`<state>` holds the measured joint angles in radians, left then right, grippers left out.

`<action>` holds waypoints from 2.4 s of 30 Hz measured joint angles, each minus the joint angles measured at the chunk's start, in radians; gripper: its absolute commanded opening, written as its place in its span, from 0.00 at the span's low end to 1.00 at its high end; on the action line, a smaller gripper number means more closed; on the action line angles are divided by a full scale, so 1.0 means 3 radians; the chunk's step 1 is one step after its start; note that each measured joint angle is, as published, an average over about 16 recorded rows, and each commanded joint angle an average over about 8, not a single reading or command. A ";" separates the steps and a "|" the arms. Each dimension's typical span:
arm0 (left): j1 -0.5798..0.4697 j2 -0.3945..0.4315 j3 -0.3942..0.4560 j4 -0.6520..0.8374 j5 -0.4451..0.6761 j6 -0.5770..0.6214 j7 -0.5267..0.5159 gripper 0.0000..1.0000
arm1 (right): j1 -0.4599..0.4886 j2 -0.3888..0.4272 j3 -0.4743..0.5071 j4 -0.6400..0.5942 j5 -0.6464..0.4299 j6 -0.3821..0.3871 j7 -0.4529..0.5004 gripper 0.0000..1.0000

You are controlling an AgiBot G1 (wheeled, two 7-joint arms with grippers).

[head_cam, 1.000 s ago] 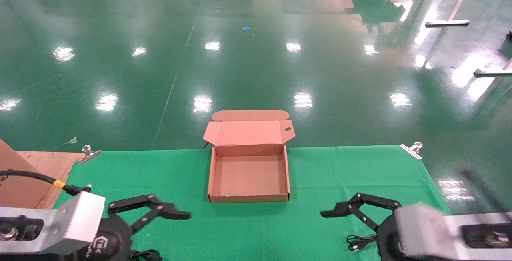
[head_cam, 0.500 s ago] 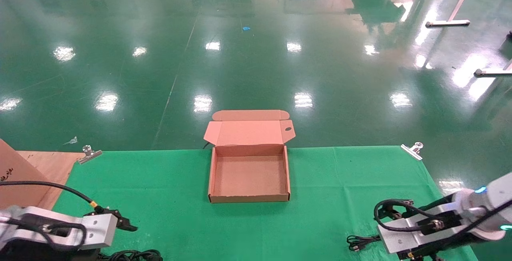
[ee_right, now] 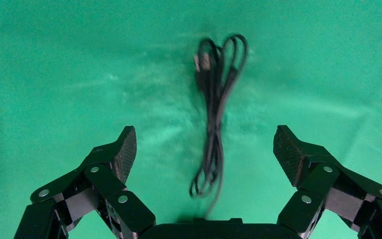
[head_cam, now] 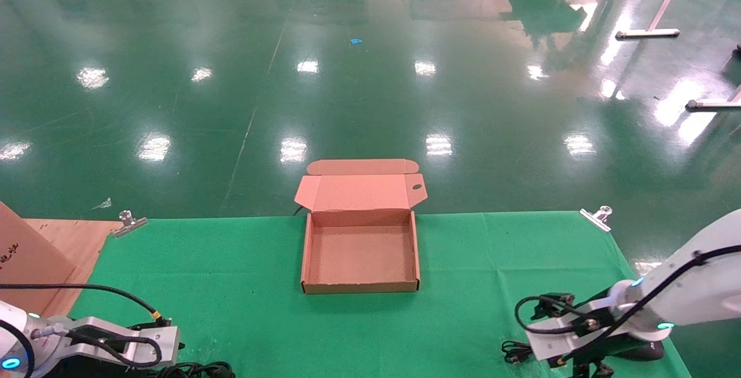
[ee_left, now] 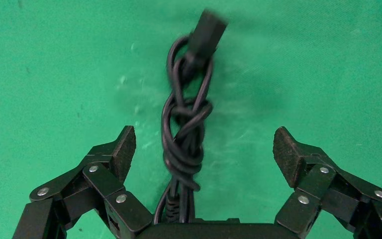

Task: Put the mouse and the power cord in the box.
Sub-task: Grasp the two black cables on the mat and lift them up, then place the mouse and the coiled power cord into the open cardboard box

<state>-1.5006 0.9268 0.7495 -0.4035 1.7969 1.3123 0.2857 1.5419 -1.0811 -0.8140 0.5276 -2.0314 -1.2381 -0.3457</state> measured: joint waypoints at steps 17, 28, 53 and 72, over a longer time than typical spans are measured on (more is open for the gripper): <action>-0.0142 0.0290 0.0011 0.0863 0.0035 -0.0308 0.0533 1.00 | 0.0175 -0.0407 0.0066 -0.1176 0.0114 0.0489 -0.0721 1.00; -0.0212 0.0371 0.0027 0.1105 0.0067 -0.0470 0.0655 0.94 | 0.0225 -0.0491 0.0109 -0.1497 0.0175 0.0667 -0.0944 0.78; -0.0227 0.0422 0.0022 0.1314 0.0064 -0.0604 0.0756 0.00 | 0.0185 -0.0545 0.0155 -0.1695 0.0232 0.1142 -0.1112 0.00; -0.0242 0.0386 -0.0017 0.1338 0.0008 -0.0521 0.0784 0.00 | 0.0264 -0.0442 0.0185 -0.1757 0.0276 0.0638 -0.1266 0.00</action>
<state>-1.5732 1.0428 0.7444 -0.0022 1.7993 1.1559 0.5209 1.6210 -1.2136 -0.7585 0.0005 -1.9486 -1.0468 -0.7256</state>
